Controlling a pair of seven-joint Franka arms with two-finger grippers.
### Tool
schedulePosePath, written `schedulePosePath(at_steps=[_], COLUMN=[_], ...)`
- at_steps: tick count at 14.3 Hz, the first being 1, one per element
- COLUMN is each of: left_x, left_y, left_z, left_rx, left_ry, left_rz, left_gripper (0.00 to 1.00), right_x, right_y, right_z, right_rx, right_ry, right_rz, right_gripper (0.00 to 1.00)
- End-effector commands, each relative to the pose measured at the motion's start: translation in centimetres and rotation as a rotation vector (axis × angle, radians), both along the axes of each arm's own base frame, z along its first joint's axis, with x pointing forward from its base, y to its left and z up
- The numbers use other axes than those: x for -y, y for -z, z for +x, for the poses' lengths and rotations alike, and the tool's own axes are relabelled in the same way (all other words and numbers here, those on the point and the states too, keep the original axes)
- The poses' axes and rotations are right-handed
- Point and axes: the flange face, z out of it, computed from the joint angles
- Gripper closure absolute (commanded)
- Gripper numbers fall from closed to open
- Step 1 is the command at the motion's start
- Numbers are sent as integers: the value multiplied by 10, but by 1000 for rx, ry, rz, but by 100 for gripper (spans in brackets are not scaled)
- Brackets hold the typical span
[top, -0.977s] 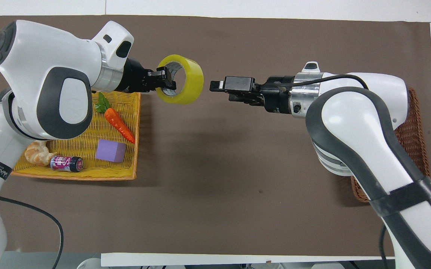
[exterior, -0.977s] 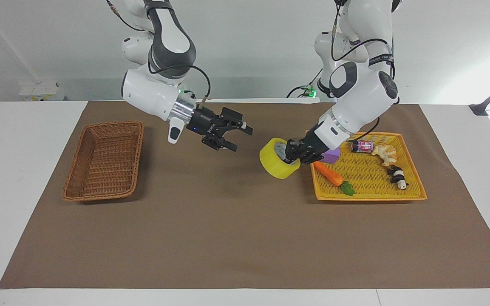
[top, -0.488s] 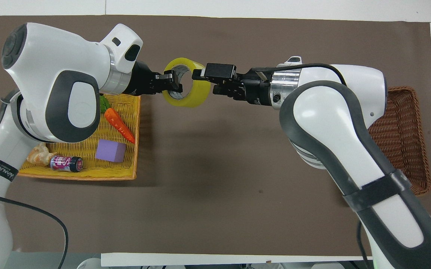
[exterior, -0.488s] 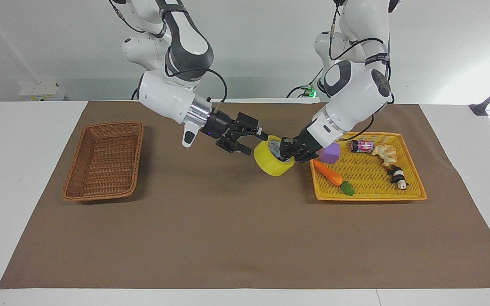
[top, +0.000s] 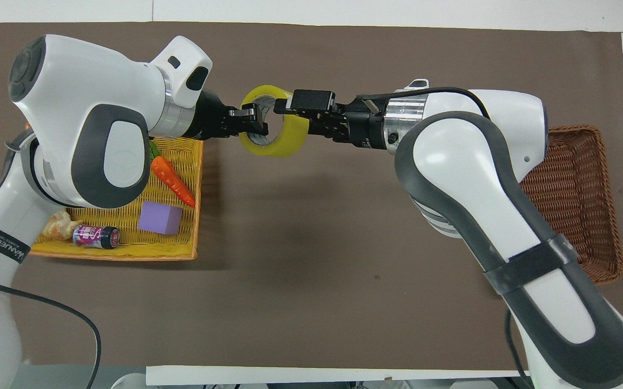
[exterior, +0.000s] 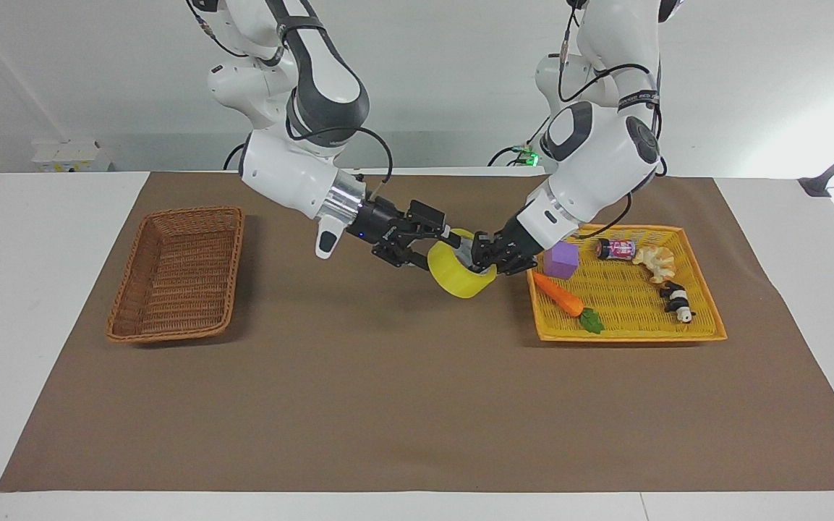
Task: Move tape to another basket
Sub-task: 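Grasp the tape roll's rim with the right gripper beside the left gripper, then open the left gripper and withdraw while the right gripper carries the tape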
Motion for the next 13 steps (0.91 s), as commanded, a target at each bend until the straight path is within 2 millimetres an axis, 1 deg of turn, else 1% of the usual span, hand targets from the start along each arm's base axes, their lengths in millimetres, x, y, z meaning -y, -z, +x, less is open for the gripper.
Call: schedulePosePath(at_steps=[1,2,3,4,5,6,12,13], left_x=[3,3,2,1,1,1,2,2], left_y=[-10,-5,-2,0,0,-1,-3,-1], left_z=[2,-1,-3,-4,-4,-3,-2,-3], left_rx=[13,-3,-10,-10,-10,-6,-2,-9], left_ry=[-12,2,4,3,5,1,0,2], left_rz=[-17,-9,-5,-3,-3,-5,-7,-5], left_gripper=[100,100,100,100,100,100,100,94], right_x=[-2,-1,-1,-1,-1,-1,0,2], right_y=[-1,-1,-1,-2,-2,-2,-1,-3], right_z=[3,4,3,3,3,3,2,3], right_rx=[17,15,13,11,10,13,15,15], right_ry=[-4,-2,-9,-11,-10,-10,-28,-31], right_rz=[-6,-6,-4,-1,-1,-2,1,3], right_gripper=[24,36,55,79,97,100,100,100])
